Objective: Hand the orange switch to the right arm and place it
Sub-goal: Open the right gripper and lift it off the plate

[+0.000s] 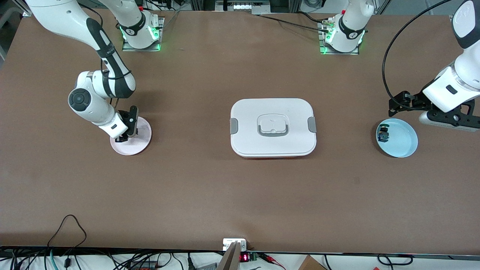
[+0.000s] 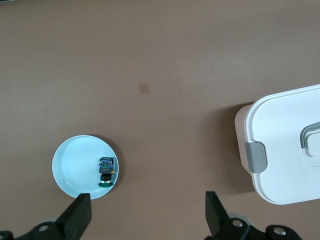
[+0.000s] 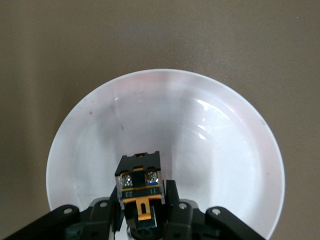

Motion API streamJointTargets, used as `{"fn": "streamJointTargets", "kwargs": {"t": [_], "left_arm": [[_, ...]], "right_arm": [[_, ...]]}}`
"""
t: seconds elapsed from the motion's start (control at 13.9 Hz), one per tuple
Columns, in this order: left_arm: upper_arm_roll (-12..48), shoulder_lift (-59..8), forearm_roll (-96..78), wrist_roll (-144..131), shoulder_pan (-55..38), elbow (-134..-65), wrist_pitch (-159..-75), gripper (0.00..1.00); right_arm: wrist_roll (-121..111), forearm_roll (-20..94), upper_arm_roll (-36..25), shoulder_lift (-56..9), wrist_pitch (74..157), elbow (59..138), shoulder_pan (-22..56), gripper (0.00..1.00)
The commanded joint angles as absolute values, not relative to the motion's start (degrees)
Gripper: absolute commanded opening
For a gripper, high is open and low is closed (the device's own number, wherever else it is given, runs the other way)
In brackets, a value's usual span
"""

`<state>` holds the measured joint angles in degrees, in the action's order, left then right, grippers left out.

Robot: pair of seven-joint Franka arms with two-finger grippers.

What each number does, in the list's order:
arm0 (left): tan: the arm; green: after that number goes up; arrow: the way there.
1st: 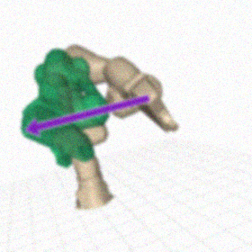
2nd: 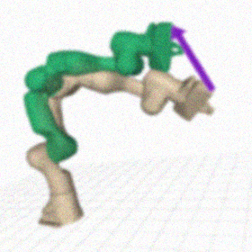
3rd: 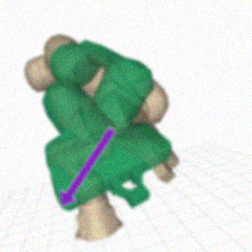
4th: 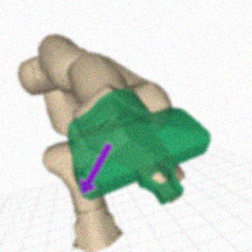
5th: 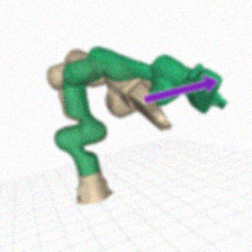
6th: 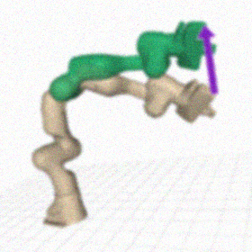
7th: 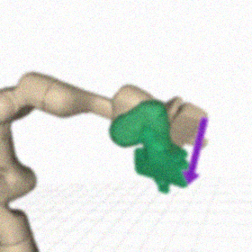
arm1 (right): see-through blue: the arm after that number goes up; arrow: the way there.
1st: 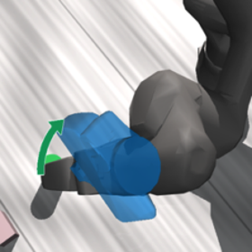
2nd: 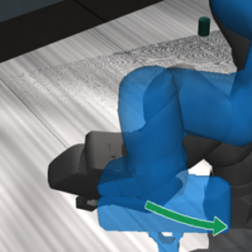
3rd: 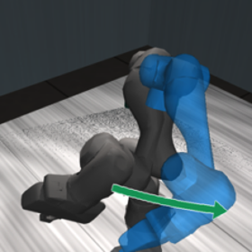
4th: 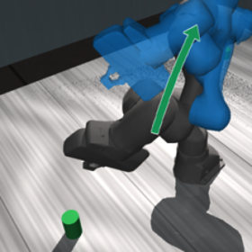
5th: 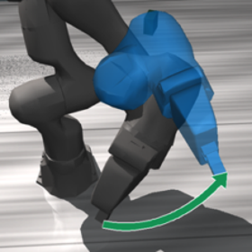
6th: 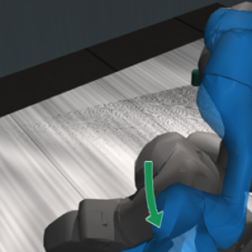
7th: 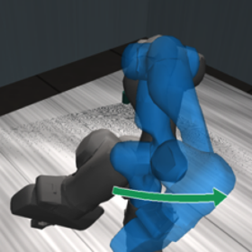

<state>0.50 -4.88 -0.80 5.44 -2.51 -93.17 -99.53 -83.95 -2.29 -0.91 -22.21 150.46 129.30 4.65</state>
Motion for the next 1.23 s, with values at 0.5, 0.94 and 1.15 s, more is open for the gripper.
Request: {"fn": "streamJointTargets", "kwargs": {"t": [0.5,0.94,1.15], "left_arm": [[0.7,-4.22,-0.79,-0.26,-2.55,-91.58,-96.69,1.0],[0.35,-3.43,-0.79,-0.18,-2.02,-90.62,-94.23,1.0],[0.61,-3.52,-0.79,-0.18,-2.11,-90.53,-93.6,1.0]], "right_arm": [[-83.85,-2.55,-0.88,-15.48,147.31,129.12,3.78,1.0],[-78.43,0.43,-1.05,-13.27,119.07,108.6,4.04,1.0],[-68.33,1.58,-0.97,-13.18,104.37,96.1,4.92,1.0]]}}
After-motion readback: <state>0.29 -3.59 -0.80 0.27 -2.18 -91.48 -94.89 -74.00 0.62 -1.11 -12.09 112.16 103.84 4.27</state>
